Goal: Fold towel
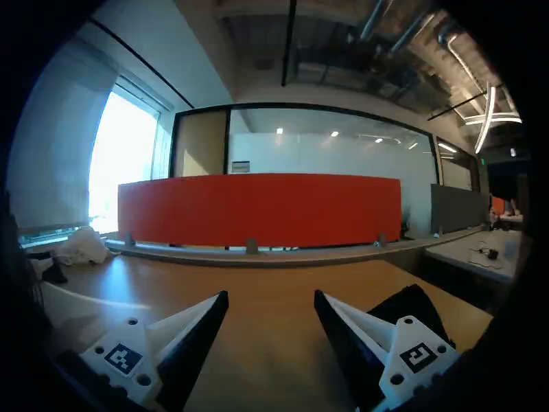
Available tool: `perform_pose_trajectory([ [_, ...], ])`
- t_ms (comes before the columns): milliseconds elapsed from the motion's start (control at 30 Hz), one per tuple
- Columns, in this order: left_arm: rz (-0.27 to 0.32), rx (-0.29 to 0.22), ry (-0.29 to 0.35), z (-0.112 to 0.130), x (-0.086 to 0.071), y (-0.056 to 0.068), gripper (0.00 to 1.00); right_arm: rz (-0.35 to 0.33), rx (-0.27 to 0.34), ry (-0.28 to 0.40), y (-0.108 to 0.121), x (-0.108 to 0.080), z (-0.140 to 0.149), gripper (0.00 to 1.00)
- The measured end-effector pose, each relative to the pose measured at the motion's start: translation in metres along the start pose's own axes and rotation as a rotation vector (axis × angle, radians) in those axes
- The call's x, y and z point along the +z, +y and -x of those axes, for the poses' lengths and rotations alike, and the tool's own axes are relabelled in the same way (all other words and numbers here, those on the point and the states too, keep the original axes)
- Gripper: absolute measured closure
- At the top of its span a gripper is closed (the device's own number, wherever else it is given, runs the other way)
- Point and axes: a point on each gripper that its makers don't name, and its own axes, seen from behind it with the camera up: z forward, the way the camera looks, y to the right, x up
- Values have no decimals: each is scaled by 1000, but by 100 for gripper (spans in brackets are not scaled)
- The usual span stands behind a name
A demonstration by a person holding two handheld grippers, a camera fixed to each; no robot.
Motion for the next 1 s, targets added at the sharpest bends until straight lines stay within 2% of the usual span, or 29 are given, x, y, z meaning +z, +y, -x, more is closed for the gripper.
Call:
perform_pose_trajectory([
  [200, 0, 0, 0, 1, 1, 0, 16, 2, 30, -15, 3, 5, 12, 3],
  [500, 0, 0, 1, 1, 1, 0, 15, 6, 40, -15, 12, 7, 27, 3],
  [1000, 0, 0, 1, 1, 1, 0, 15, 4, 2, 13, 7, -2, 22, 3],
])
